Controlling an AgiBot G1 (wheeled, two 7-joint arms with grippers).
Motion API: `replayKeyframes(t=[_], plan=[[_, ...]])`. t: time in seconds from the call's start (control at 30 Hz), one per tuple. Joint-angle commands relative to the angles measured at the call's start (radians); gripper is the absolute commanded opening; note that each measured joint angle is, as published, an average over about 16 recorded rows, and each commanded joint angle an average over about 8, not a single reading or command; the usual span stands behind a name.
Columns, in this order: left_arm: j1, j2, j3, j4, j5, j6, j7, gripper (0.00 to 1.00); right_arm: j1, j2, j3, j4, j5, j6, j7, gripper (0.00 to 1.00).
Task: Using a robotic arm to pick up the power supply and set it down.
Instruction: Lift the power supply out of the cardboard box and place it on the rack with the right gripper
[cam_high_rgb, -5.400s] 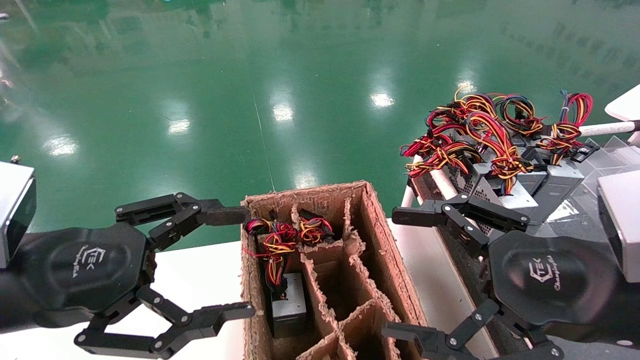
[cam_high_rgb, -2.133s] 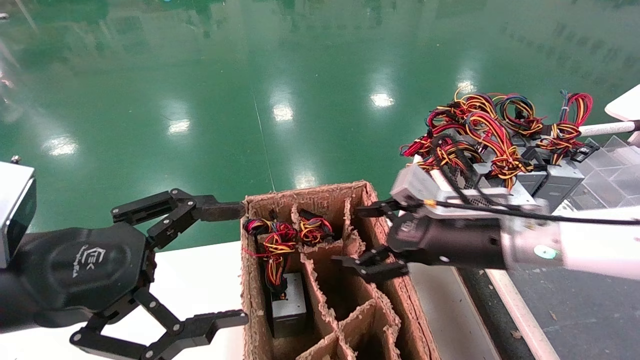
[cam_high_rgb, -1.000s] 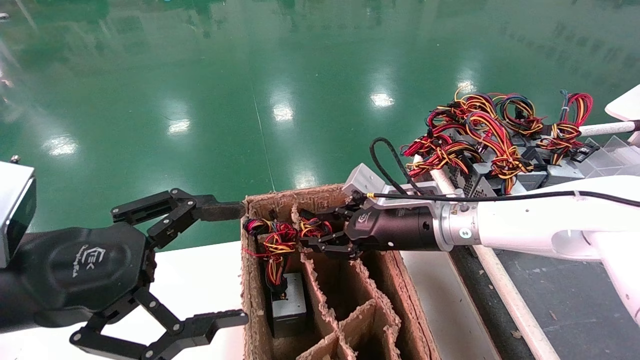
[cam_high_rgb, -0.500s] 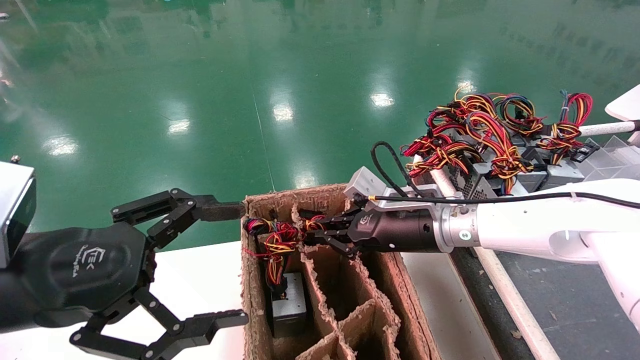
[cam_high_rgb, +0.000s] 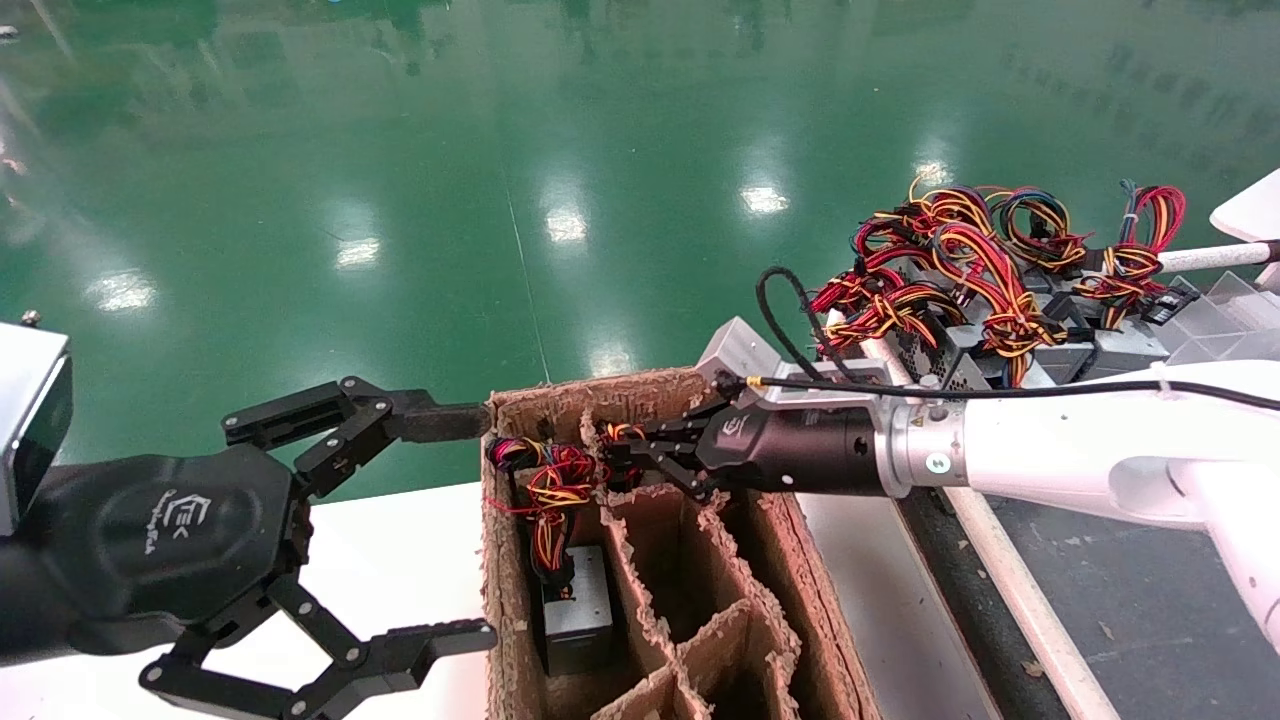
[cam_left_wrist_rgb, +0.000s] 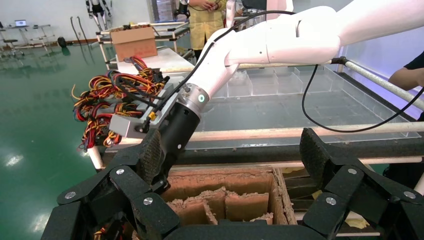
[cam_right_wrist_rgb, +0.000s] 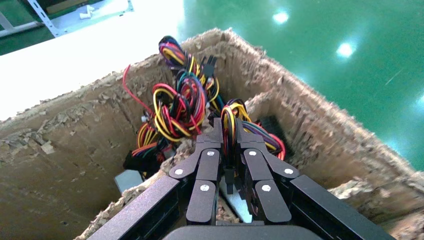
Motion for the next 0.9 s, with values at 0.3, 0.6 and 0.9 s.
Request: replayKeyframes(t=[0.3,0.6,0.9], plan=[[0.0,0.0,0.0,0.0,0.0,0.0,0.0,1.0,0.007,0.043,0.047,0.073,0.058,0.0,-0.017,0.0],[0.0,0.0,0.0,0.0,0.0,0.0,0.0,1.0,0.0,0.104,0.084,0.218,0.111,-0.013,0.045,0.0],[0.0,0.0,0.001,0.0,0.0,0.0,0.0,1.0,-0.024,0.141,0.111,0.345,0.134,0.042,0.116,0.0]])
